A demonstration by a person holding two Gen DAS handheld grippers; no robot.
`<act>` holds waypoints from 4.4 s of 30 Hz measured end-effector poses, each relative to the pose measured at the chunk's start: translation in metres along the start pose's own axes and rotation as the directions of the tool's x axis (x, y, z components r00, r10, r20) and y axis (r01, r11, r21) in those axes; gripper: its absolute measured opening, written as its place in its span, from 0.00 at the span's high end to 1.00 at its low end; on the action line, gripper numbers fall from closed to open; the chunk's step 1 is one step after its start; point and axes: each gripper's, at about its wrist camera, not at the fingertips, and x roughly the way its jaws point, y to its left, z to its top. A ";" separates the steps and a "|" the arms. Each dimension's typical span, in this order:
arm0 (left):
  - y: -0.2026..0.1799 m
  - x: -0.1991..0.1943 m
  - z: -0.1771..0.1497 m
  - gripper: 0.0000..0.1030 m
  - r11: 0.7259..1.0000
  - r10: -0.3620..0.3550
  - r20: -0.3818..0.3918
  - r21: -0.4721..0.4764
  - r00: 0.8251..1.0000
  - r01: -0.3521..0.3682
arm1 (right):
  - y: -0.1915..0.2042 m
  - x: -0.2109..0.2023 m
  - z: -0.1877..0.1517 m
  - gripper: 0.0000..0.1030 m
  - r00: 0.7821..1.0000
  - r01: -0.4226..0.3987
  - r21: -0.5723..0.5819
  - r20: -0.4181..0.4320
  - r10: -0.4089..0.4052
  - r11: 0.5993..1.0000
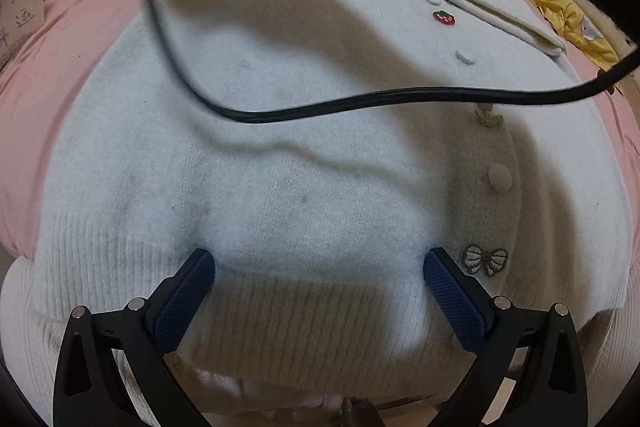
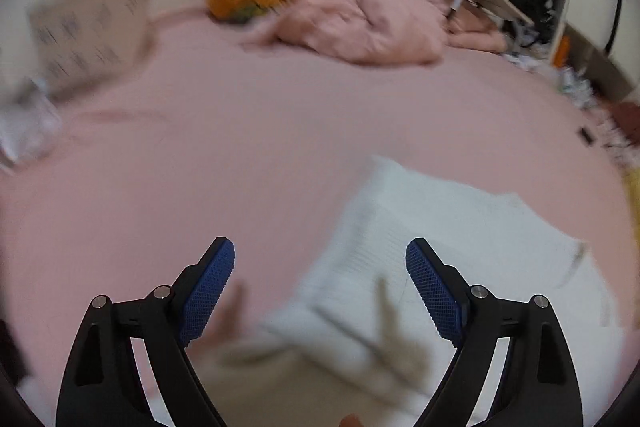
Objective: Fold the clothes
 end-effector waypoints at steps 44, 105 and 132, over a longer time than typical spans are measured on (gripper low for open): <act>0.006 0.056 0.283 0.02 0.949 0.304 0.356 -0.031 0.884 -0.314 | -0.350 -0.137 -0.191 0.17 0.881 0.467 0.486 -0.185 -0.436 0.738; 0.018 -0.076 -0.023 0.01 0.995 -0.093 0.073 -0.031 0.993 0.096 | -0.130 -0.345 -0.303 0.16 0.979 0.199 0.634 -0.162 -0.122 0.747; 0.144 0.004 0.027 0.14 0.917 -0.399 -0.329 -0.166 0.856 0.364 | -0.280 -0.250 -0.362 0.14 0.797 0.169 0.883 -0.384 0.466 0.439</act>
